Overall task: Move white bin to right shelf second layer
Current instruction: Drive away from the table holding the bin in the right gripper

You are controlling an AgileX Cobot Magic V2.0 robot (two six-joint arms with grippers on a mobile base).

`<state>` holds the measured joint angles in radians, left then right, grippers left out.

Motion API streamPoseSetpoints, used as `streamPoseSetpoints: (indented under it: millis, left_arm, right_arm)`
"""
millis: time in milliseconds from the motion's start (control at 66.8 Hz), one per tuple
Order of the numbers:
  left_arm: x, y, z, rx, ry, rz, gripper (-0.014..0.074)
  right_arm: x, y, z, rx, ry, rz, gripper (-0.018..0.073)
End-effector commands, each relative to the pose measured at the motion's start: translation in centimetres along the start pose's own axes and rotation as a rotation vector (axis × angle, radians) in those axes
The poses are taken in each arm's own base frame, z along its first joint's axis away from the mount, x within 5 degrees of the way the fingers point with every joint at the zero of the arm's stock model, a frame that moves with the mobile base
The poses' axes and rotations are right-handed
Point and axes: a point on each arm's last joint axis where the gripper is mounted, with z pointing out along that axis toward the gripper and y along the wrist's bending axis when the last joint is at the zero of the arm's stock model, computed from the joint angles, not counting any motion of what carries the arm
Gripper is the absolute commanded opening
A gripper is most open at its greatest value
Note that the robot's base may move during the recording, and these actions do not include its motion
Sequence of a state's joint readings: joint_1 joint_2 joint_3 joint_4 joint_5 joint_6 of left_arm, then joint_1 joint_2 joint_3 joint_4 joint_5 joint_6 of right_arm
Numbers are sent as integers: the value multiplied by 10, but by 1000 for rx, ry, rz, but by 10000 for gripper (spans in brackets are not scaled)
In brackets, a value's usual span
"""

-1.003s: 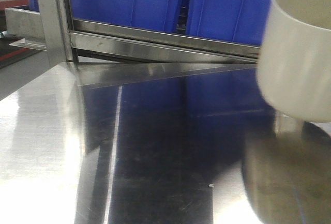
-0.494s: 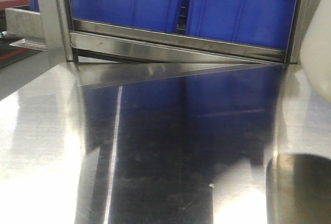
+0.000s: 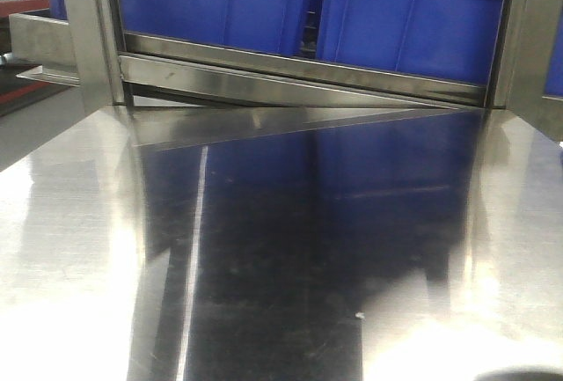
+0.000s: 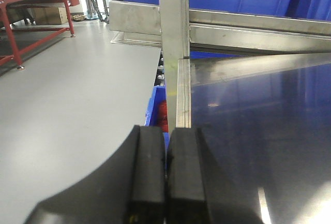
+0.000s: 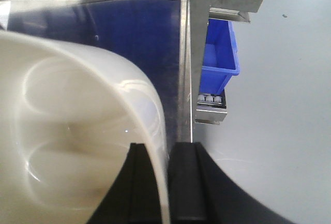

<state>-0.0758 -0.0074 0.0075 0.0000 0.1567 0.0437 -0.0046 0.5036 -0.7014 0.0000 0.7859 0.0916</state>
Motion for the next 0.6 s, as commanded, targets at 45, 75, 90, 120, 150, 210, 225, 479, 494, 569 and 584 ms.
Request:
streamPoseSetpoints:
  millis: [45,75,90,120,150,210,225,479,494,569,584]
  left_arm:
    - [4,0,1,3,-61,-5,85]
    - [4,0,1,3,-61,-5,85]
    - [4,0,1,3,-61,-5,85]
    - [4,0,1,3,-61,-5,85]
    - [4,0,1,3,-61,-5,85]
    - [4,0,1,3,-61,-5,85]
    - [4,0,1,3,-61,-5,85]
    - [4,0,1,3,-61,-5,85]
    - [4,0,1,3,-61,-5,85]
    - [4,0,1,3,-61,-5,85]
    - [4,0,1,3,-61,-5,85]
  right_arm:
    - [-15,1,-6,-4,-112,-5,57]
    - [-15,1,-6,-4,-112,-5,57]
    - [-15,1,-6,-4,-112,-5,57]
    - [-14,1,-5,-4,-110,-5,57]
    - [-14,1,-5,-4,-110,-5,57]
    - [-14,1,-5,-4,-110,-5,57]
    - [-14,1,-5,-4,-110,-5,57]
    - [-14,1,-5,-4,-110,-5,57]
    - [-14,1,-5,-4,-110,-5,57]
    - [-14,1,-5,-4,-110,-5,57]
    - [-14,1,-5,-4,-110,-5,57]
